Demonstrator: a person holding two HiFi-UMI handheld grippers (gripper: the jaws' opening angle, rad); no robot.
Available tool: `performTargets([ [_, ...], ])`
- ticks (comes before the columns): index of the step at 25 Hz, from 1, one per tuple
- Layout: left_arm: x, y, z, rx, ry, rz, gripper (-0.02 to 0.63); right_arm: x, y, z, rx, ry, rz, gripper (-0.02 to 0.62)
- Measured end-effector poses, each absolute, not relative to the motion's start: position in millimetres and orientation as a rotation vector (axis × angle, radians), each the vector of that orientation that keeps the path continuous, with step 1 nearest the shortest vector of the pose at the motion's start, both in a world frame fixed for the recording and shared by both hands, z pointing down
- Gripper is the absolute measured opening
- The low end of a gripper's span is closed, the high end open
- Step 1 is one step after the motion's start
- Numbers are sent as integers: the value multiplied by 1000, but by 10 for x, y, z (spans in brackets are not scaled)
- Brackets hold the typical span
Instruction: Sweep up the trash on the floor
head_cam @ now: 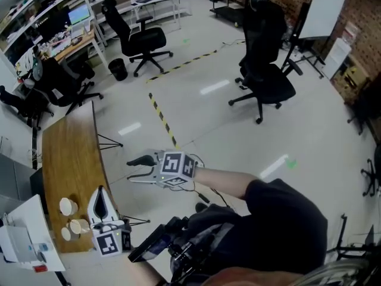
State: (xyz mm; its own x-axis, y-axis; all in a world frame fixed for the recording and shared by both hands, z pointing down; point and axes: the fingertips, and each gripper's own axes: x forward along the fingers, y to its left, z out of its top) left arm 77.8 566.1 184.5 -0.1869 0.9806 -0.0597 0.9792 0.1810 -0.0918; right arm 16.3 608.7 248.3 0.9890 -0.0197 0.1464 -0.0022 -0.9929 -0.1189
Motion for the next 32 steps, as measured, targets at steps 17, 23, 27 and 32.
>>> performTargets([
  [17,-351,7166,2030,-1660,-2354,37,2,-845,7314,2352,-3030,-147,-111,9],
  [23,-268,7427,2241,-1638,-2410,-67,2,-762,7425,2427,-2997,-185,-127,9],
  [27,-245,7610,2306,-1571,-2501,-91,2,-676,7558,2474,-2983,-255,-187,9],
  [32,24,7852,2328,-1561,-2576,-134,2,-451,7785,2489,-2966,-343,-233,9],
])
